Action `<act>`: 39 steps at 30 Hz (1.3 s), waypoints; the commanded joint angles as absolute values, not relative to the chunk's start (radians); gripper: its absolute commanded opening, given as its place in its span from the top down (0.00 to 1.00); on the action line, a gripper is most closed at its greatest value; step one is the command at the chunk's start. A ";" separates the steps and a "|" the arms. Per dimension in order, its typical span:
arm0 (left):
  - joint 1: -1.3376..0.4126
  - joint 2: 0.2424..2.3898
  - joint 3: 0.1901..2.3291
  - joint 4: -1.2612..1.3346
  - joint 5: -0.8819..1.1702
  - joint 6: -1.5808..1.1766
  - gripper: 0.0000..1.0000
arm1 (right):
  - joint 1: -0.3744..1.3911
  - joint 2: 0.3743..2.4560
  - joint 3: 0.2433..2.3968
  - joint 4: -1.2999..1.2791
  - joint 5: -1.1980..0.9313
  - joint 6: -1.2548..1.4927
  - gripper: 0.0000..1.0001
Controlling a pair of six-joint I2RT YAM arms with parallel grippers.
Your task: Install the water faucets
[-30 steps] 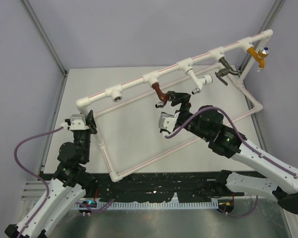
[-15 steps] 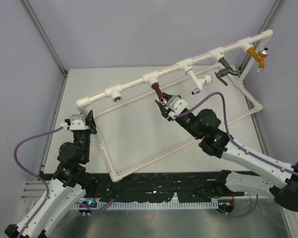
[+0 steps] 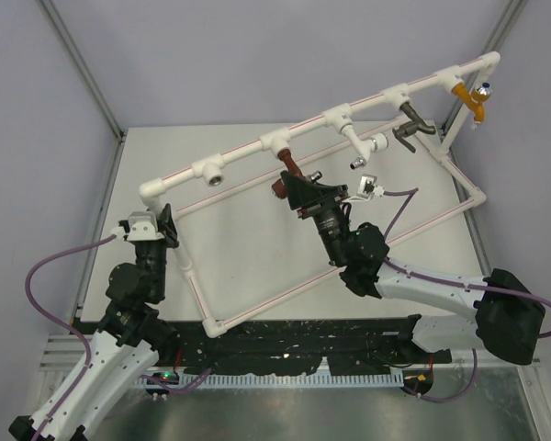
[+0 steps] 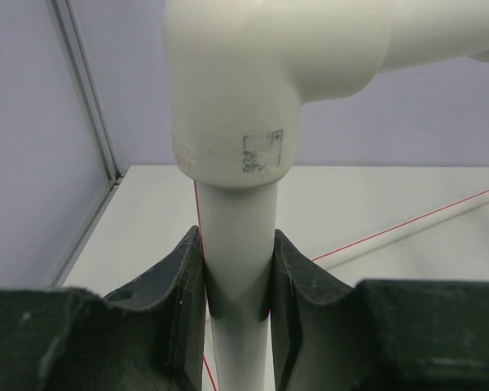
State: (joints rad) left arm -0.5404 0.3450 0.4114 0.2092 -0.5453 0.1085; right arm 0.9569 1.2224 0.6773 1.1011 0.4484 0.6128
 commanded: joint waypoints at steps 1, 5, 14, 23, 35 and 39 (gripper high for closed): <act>-0.554 0.336 0.431 0.181 -0.476 0.118 1.00 | 0.985 1.273 0.719 1.348 0.708 1.260 0.87; -0.554 0.333 0.431 0.181 -0.482 0.120 1.00 | 1.009 1.273 0.721 1.377 0.788 1.264 0.78; -0.552 0.341 0.431 0.183 -0.482 0.120 1.00 | 0.983 1.249 0.603 1.534 0.641 0.835 0.05; -0.554 0.365 0.440 0.179 -0.512 0.123 1.00 | 0.969 1.068 0.408 1.531 0.499 0.312 0.05; -0.390 0.586 0.586 0.120 -0.480 0.006 1.00 | 0.969 0.546 0.318 0.415 0.630 0.214 0.05; -0.318 0.724 0.667 0.149 -0.459 -0.025 1.00 | 0.969 0.454 0.270 0.256 0.689 0.308 0.05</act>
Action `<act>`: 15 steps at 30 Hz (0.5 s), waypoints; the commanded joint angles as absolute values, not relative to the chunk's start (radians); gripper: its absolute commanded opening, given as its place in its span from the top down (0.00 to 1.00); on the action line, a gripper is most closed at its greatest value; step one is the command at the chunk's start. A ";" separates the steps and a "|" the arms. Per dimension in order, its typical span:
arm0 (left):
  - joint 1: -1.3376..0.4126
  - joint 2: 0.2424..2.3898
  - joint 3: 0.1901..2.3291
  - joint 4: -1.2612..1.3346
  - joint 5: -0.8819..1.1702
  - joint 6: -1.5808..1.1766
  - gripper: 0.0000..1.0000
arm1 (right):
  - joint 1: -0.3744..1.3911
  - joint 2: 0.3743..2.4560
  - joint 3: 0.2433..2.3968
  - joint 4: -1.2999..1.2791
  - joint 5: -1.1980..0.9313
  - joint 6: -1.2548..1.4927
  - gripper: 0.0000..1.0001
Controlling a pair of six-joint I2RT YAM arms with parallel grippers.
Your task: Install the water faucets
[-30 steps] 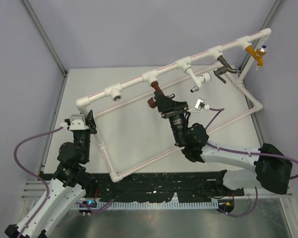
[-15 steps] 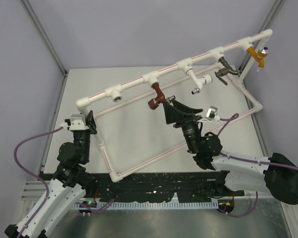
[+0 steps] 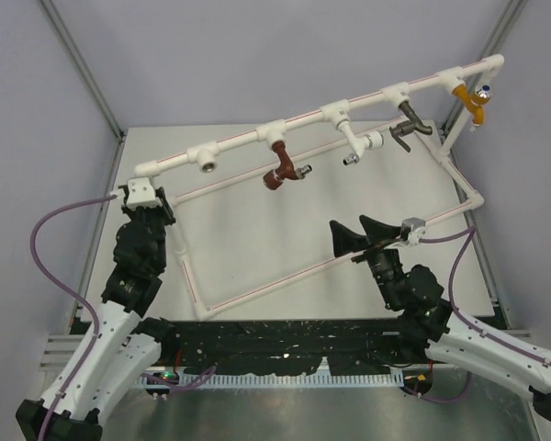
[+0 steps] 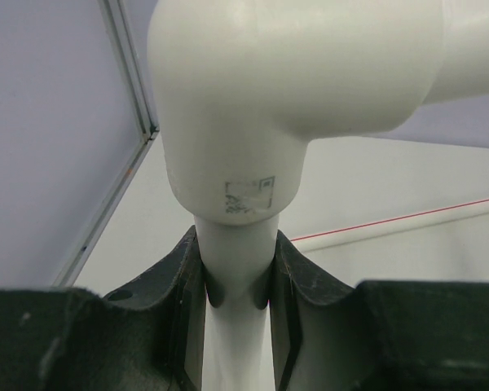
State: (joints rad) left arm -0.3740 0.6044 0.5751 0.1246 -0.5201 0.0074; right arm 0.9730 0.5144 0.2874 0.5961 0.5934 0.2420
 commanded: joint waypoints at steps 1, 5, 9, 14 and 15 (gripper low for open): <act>-0.302 0.767 0.692 0.152 -0.453 -0.026 1.00 | 0.968 0.410 0.247 0.235 0.689 0.311 0.05; -0.206 0.929 0.797 0.166 -0.413 -0.080 1.00 | 0.968 0.286 0.187 0.197 0.738 0.322 0.05; -0.138 1.098 0.906 0.177 -0.368 -0.103 0.98 | 0.968 0.151 0.114 0.241 0.707 0.272 0.05; -0.065 1.247 1.077 0.091 -0.289 -0.159 0.82 | 0.968 -0.038 0.019 0.288 0.712 0.291 0.05; -0.057 1.261 1.100 0.066 -0.276 -0.163 0.75 | 0.968 -0.072 0.008 0.287 0.744 0.296 0.05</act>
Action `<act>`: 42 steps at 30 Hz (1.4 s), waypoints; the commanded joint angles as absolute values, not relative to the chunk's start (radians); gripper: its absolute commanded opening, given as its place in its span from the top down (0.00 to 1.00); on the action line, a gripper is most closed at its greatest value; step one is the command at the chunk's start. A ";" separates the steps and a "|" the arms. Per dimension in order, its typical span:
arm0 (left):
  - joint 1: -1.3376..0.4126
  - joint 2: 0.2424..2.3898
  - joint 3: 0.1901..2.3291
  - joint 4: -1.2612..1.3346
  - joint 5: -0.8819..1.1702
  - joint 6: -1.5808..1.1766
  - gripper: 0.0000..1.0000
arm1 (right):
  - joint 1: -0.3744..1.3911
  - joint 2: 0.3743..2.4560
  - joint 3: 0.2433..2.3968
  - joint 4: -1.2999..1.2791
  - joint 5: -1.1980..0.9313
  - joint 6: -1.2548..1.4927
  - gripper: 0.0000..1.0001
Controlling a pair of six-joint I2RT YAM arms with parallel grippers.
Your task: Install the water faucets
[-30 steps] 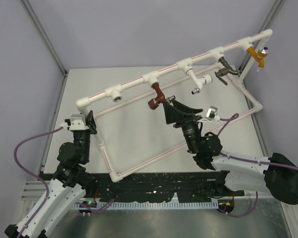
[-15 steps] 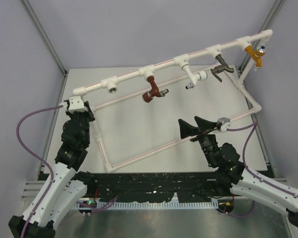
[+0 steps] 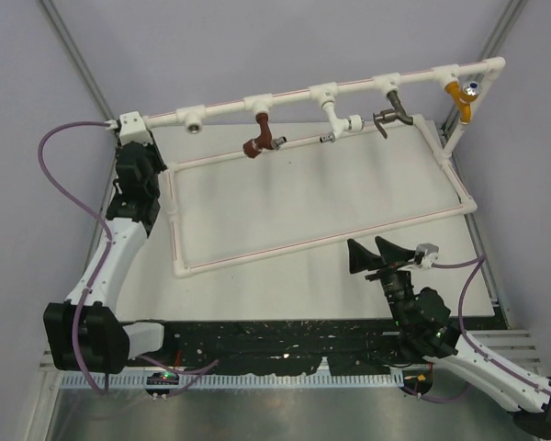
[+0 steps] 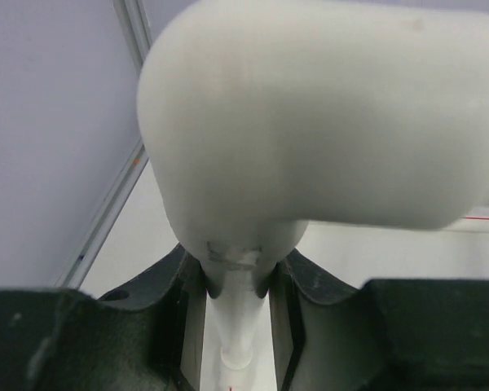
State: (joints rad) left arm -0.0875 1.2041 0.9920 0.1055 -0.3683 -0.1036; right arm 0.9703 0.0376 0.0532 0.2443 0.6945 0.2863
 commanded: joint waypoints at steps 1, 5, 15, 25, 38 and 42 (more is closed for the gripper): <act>-0.055 1.267 1.120 0.055 -0.267 -0.161 0.61 | 0.968 -0.083 0.008 0.260 0.764 0.305 0.05; -0.055 1.212 1.118 0.029 -0.230 -0.141 0.25 | 0.968 -0.101 0.047 0.180 0.799 0.284 0.05; -0.055 0.889 0.979 -0.256 -0.120 -0.262 0.00 | 0.968 -0.153 0.061 0.201 0.822 0.172 0.05; -0.055 0.461 0.681 -0.359 -0.149 -0.400 0.00 | 0.968 -0.172 0.239 0.020 0.864 0.075 0.05; -0.144 0.207 0.672 -0.460 -0.360 -0.198 0.00 | 0.966 -0.179 0.549 -0.248 1.182 -0.138 0.05; -0.170 0.152 0.644 -0.411 -0.422 -0.173 0.00 | 0.968 -0.179 0.607 -0.270 1.252 -0.251 0.05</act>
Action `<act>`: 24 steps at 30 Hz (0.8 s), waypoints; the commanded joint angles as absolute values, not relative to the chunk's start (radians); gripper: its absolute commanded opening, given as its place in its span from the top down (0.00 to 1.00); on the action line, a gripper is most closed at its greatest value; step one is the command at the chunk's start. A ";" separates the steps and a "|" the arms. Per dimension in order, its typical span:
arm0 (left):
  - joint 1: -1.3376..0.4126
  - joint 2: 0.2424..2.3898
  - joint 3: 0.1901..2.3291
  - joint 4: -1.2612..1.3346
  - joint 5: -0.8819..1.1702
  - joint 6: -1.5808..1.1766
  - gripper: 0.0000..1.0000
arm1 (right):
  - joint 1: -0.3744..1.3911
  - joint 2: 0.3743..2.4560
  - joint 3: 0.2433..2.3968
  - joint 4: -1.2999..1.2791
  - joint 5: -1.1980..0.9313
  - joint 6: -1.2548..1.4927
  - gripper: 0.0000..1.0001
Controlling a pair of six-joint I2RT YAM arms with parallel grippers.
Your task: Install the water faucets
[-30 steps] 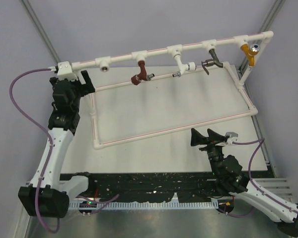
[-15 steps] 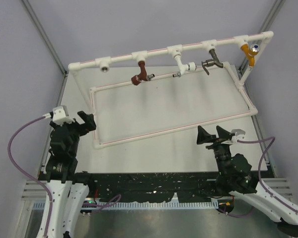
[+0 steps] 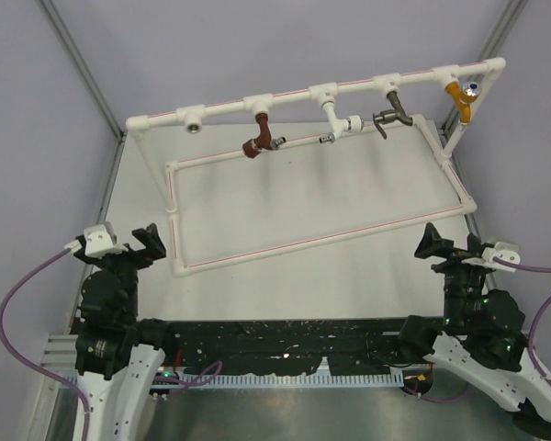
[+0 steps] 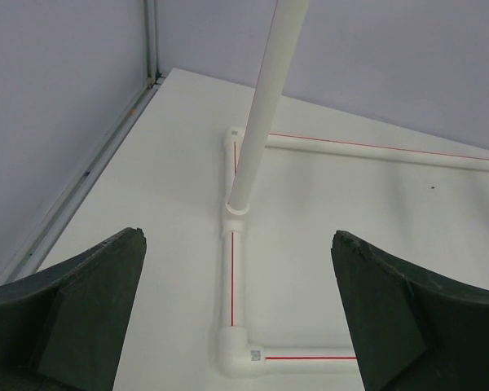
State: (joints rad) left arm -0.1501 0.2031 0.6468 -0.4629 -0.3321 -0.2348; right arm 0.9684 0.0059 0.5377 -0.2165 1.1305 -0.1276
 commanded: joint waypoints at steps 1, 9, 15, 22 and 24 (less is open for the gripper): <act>-0.173 0.140 0.620 -0.400 -0.425 -0.170 0.00 | 0.968 -0.179 0.615 -0.270 1.246 -0.300 0.05; -0.201 0.107 0.581 -0.385 -0.434 -0.179 0.00 | 0.968 -0.179 0.578 -0.268 1.183 -0.419 0.05; -0.209 0.114 0.574 -0.370 -0.431 -0.173 0.00 | 0.969 -0.179 0.549 -0.268 1.187 -0.413 0.05; -0.209 0.127 0.569 -0.362 -0.428 -0.170 0.01 | 0.968 -0.179 0.525 -0.253 1.158 -0.403 0.05; -0.212 0.132 0.569 -0.360 -0.425 -0.169 0.01 | 0.968 -0.179 0.520 -0.241 1.158 -0.405 0.05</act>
State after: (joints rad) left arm -0.2054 0.1139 0.5743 -0.4149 -0.4194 -0.1818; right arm 0.9684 0.0051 0.5259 -0.2760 1.1767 -0.3908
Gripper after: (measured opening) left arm 0.994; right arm 0.946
